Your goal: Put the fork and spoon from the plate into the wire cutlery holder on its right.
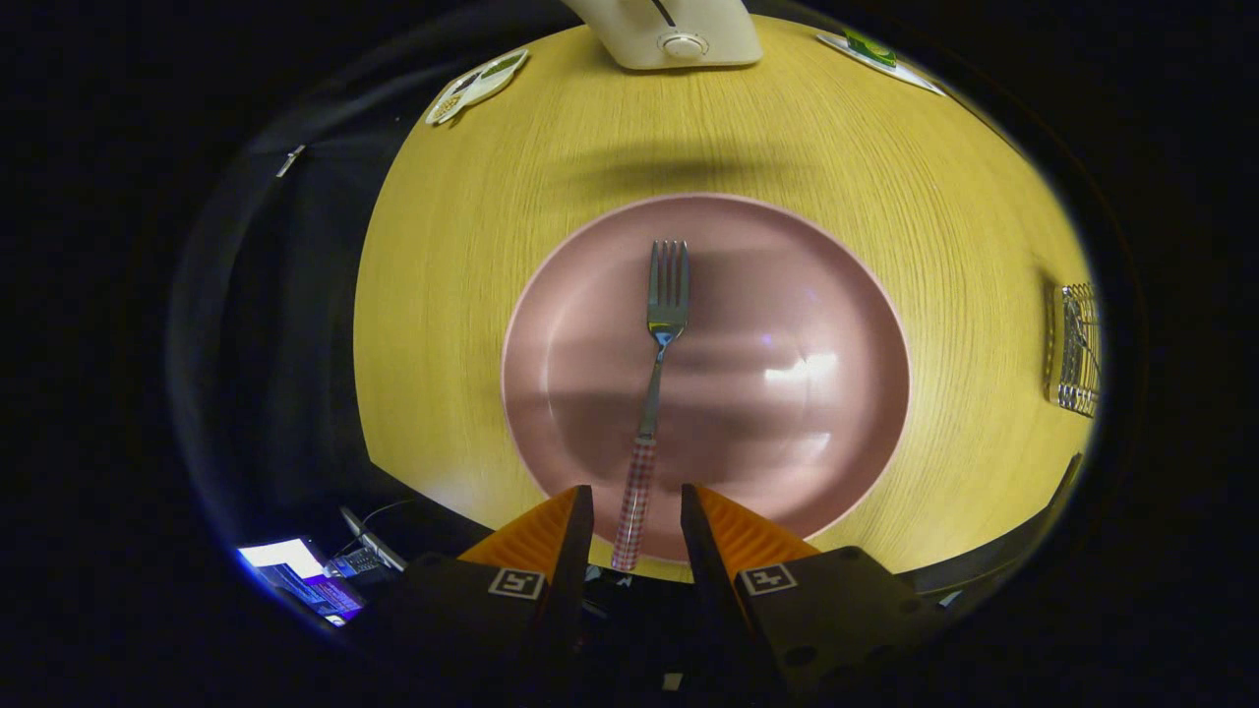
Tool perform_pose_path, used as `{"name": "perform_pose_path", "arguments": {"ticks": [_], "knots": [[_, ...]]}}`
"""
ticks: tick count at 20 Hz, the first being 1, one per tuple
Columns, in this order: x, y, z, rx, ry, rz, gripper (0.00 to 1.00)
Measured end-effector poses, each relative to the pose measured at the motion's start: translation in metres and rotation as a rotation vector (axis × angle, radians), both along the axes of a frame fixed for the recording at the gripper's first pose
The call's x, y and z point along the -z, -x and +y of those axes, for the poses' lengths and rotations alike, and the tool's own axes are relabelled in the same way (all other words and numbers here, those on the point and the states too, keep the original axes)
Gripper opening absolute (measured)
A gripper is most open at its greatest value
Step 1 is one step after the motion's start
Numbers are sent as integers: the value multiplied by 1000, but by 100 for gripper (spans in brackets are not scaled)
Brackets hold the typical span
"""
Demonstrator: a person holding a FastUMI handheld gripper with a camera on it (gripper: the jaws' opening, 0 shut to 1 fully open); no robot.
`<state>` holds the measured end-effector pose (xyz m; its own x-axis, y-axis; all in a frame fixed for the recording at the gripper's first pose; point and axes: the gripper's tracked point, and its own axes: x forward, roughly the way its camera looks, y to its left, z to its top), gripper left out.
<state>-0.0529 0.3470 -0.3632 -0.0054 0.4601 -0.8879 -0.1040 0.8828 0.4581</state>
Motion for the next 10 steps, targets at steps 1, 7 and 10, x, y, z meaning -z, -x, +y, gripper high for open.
{"name": "perform_pose_path", "arguments": {"ticks": [1, 7, 10], "knots": [[4, 0, 1, -4, 9, -2, 57], [14, 3, -5, 3, 27, 12, 13], [3, 3, -11, 23, -28, 24, 11]]}}
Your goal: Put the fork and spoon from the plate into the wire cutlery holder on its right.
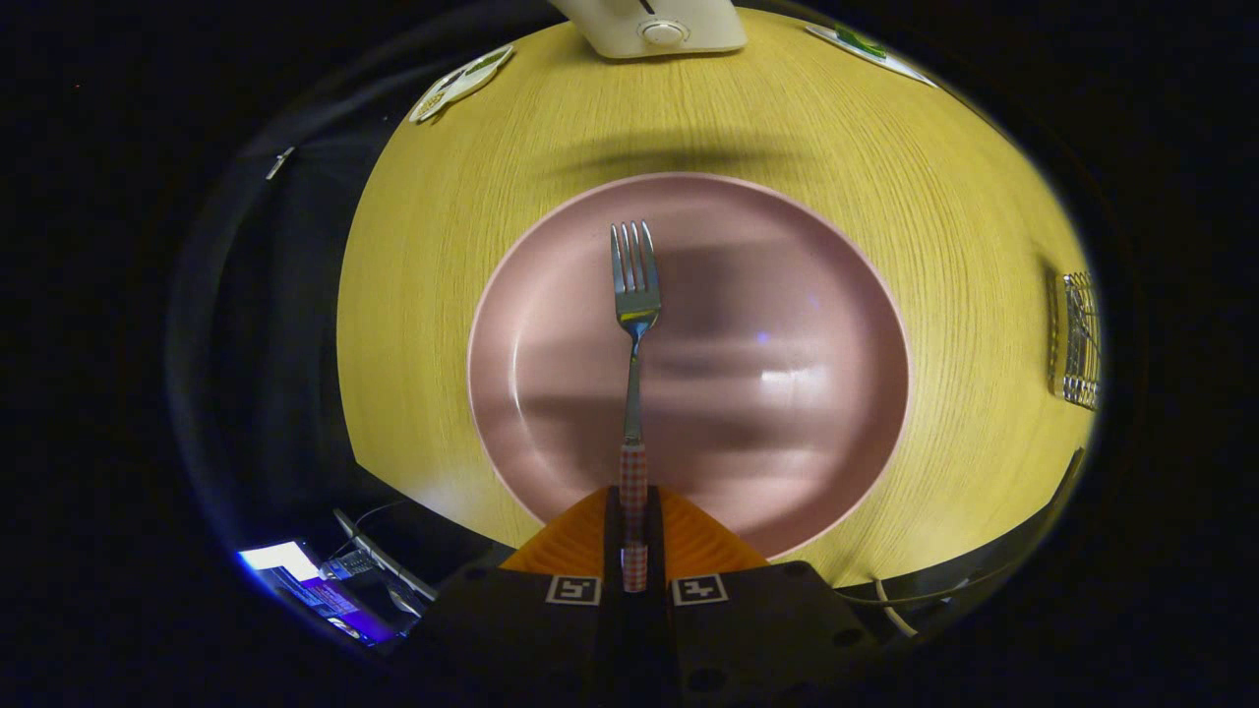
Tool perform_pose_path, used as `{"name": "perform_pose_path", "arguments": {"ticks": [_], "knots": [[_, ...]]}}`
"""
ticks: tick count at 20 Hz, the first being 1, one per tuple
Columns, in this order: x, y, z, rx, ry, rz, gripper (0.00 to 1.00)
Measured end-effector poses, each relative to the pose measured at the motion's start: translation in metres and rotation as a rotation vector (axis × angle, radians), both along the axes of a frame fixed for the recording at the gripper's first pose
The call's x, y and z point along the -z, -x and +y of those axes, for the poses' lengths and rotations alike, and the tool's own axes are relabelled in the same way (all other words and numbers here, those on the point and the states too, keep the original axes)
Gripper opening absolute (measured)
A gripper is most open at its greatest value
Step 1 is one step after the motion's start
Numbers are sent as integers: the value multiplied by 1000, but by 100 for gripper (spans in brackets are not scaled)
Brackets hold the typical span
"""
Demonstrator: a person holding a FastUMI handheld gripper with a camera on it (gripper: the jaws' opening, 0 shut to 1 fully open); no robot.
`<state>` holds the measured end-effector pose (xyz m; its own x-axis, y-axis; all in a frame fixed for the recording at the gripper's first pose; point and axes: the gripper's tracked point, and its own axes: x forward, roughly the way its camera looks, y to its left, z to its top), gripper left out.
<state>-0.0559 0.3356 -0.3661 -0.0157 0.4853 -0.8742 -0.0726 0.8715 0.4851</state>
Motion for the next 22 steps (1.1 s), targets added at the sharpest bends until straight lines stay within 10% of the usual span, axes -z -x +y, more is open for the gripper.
{"name": "perform_pose_path", "arguments": {"ticks": [12, 22], "knots": [[-115, -3, -82, -122, -211, -111, 11], [-142, -23, -262, -239, -11, -95, 11]]}}
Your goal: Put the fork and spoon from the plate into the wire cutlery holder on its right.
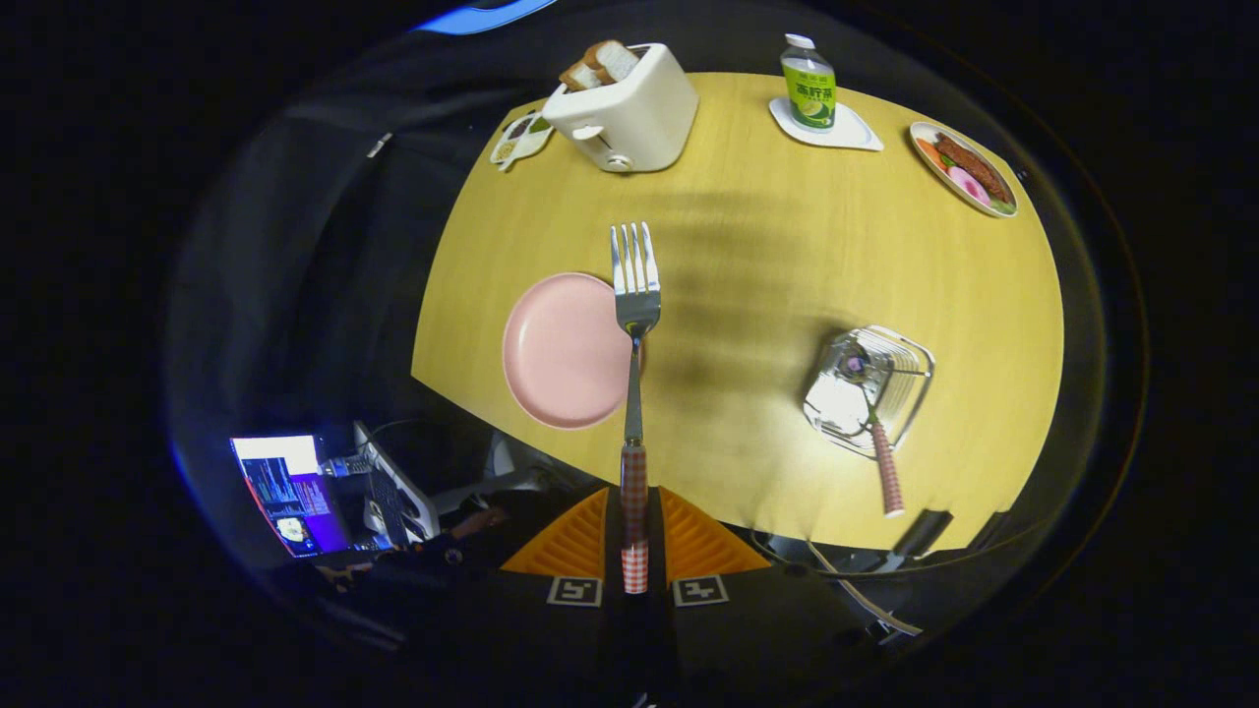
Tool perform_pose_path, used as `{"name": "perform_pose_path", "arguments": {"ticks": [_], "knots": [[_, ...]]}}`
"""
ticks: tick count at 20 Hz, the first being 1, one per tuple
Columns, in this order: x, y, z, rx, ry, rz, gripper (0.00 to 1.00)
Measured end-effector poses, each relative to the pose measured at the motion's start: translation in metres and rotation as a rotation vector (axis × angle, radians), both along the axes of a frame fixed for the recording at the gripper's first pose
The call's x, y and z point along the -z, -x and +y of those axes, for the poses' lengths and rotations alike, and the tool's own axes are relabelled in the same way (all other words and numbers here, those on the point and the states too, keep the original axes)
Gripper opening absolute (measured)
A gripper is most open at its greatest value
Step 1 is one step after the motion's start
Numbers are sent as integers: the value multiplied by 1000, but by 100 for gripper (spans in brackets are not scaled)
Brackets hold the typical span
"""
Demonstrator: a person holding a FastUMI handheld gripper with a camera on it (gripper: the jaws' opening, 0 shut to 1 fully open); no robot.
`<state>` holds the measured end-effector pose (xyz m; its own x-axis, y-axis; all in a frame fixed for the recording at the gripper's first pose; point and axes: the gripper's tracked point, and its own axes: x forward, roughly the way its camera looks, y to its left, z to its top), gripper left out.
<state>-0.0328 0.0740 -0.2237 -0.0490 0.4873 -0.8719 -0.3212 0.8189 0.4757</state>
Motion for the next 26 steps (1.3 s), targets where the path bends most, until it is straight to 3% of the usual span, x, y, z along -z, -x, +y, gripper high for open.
{"name": "perform_pose_path", "arguments": {"ticks": [5, 13, 26], "knots": [[14, 0, -76, -62, 140, 150, 11], [40, -3, -134, -164, 354, 432, 11], [82, -33, -113, -234, 431, 673, 11]]}}
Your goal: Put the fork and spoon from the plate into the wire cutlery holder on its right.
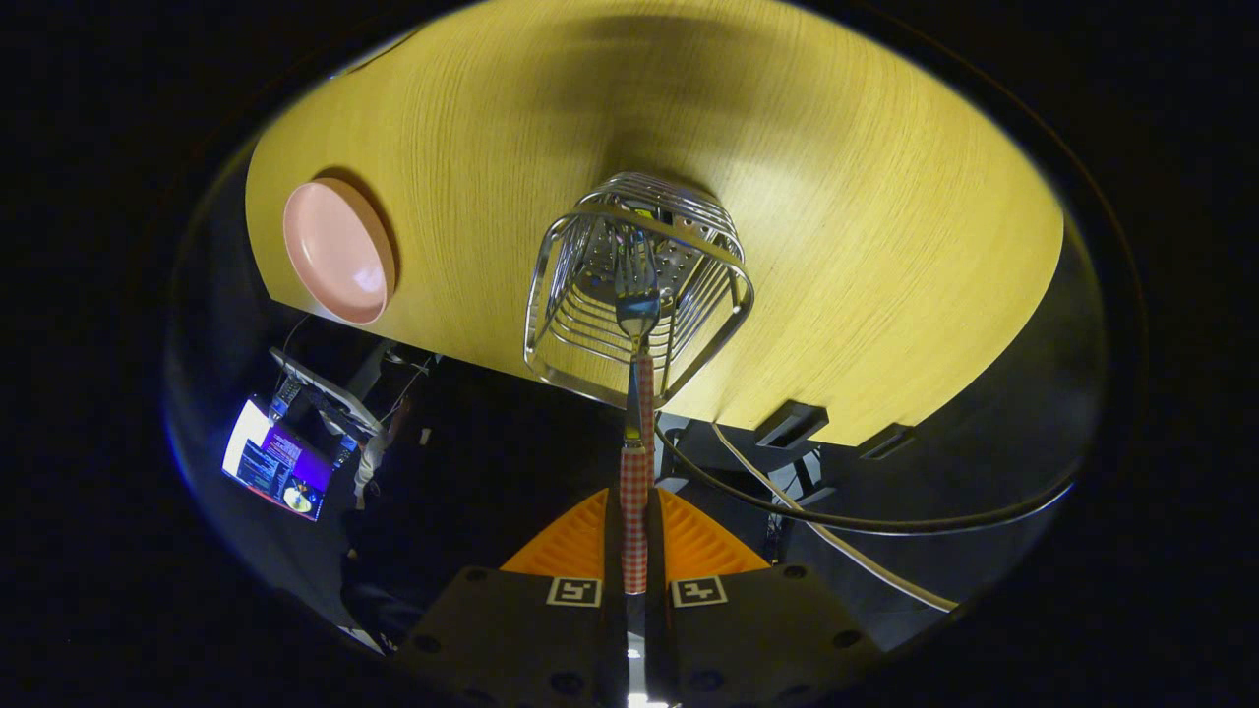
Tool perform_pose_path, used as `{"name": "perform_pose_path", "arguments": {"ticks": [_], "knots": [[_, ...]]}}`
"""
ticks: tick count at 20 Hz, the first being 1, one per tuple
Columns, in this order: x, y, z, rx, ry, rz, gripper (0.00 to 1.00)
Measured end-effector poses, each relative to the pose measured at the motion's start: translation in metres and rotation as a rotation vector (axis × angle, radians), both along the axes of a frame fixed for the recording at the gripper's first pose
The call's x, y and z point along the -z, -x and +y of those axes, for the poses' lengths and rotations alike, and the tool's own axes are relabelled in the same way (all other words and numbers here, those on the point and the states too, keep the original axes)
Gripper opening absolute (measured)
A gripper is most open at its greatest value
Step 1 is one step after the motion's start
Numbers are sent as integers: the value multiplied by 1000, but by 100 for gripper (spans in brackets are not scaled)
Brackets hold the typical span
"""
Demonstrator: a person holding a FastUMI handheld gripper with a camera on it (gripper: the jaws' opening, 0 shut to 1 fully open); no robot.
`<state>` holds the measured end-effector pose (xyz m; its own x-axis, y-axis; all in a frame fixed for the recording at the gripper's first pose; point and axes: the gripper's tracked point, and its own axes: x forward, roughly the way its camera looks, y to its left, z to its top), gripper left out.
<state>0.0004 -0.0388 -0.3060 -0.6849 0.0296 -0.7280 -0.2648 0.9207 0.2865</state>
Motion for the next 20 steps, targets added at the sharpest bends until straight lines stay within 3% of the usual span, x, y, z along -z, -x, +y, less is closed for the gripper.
{"name": "perform_pose_path", "arguments": {"ticks": [8, 10, 12, 13, 15, 17, 20], "knots": [[9, -13, 14, -11, -12, -1, 16], [6, -14, 13, -21, -44, -46, 28], [5, -17, 20, 6, -98, -129, 63], [3, -17, 25, 29, -129, -170, 71], [-4, -20, 27, 72, -175, -257, 77], [-9, -21, 27, 119, -208, -346, 96], [-20, -15, 25, 154, -262, -469, 98]]}}
